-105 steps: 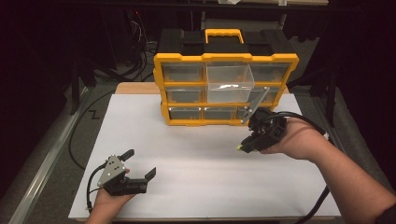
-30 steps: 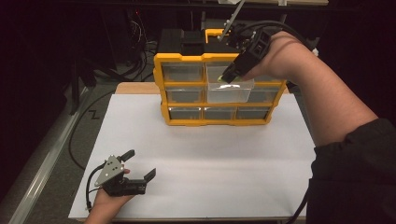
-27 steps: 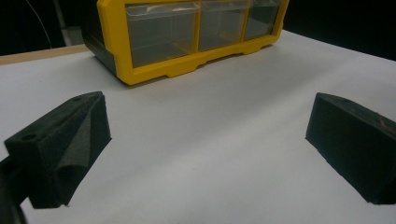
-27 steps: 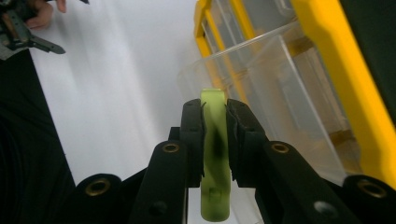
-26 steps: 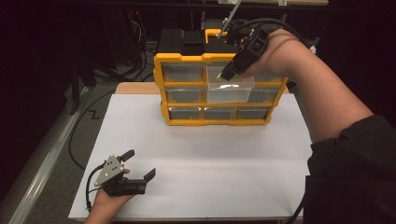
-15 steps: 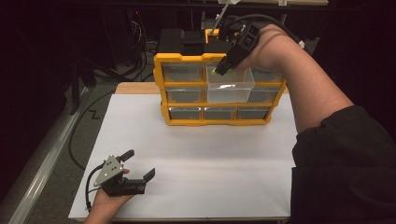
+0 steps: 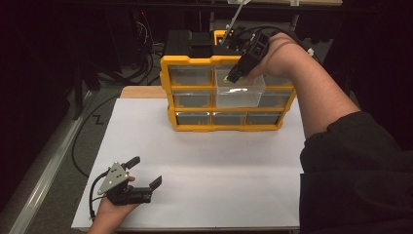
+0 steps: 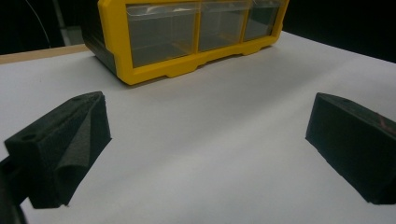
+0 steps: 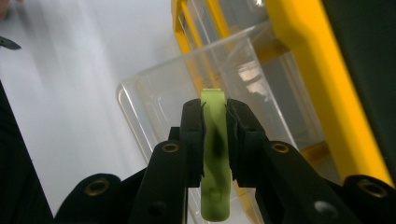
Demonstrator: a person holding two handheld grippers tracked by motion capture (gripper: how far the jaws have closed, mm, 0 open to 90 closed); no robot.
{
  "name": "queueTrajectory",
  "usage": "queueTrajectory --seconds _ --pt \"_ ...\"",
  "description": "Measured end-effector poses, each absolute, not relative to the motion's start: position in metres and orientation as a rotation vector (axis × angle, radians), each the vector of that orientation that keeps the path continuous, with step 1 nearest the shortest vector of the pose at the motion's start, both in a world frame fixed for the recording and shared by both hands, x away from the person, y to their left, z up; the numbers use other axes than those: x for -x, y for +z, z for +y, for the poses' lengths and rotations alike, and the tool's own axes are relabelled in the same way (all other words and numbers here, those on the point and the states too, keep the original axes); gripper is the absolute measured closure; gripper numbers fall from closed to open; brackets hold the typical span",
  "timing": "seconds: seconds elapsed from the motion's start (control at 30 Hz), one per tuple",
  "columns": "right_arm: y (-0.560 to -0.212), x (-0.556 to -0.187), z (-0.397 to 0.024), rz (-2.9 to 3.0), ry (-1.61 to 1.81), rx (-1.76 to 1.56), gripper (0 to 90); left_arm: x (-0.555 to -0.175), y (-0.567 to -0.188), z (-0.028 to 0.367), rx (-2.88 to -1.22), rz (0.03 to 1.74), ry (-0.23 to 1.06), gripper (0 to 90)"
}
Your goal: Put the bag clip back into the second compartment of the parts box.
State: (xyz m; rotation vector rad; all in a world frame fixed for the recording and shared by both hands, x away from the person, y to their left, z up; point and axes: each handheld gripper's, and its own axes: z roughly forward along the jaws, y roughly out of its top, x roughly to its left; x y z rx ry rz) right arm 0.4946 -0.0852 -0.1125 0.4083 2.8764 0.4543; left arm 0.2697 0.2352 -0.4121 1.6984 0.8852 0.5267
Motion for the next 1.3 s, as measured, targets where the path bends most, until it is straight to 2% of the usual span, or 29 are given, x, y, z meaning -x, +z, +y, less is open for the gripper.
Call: queueTrajectory --seconds 0.57,0.6,0.63,0.67,0.7,0.73,1.0,1.3 --pt "-0.114 -0.500 -0.091 2.881 0.483 -0.436 78.0 -0.270 -0.412 0.236 -1.694 0.888 0.530 1.1" --pt "-0.113 -0.500 -0.091 2.869 0.484 -0.446 71.3 -0.270 -0.412 0.236 -1.694 0.888 0.530 1.1" --pt "-0.111 -0.501 -0.092 2.851 0.507 -0.484 57.8 -0.270 -0.412 0.236 -1.692 0.891 0.528 1.1" --pt "-0.109 -0.501 -0.093 2.840 0.523 -0.498 50.8 -0.270 -0.412 0.236 -1.692 0.891 0.528 1.1" --pt "-0.109 -0.501 -0.093 2.840 0.523 -0.498 50.8 -0.270 -0.412 0.236 -1.692 0.891 0.528 1.1" --pt "-0.100 -0.497 -0.095 2.830 0.520 -0.512 43.4 -0.270 -0.412 0.236 -1.691 0.890 0.529 1.1" --pt "-0.092 -0.473 -0.110 2.822 0.526 -0.517 38.0 -0.270 -0.413 0.236 -1.696 0.892 0.529 1.1" --pt "-0.093 -0.452 -0.136 2.815 0.521 -0.549 36.3 -0.271 -0.413 0.236 -1.703 0.894 0.531 1.1"
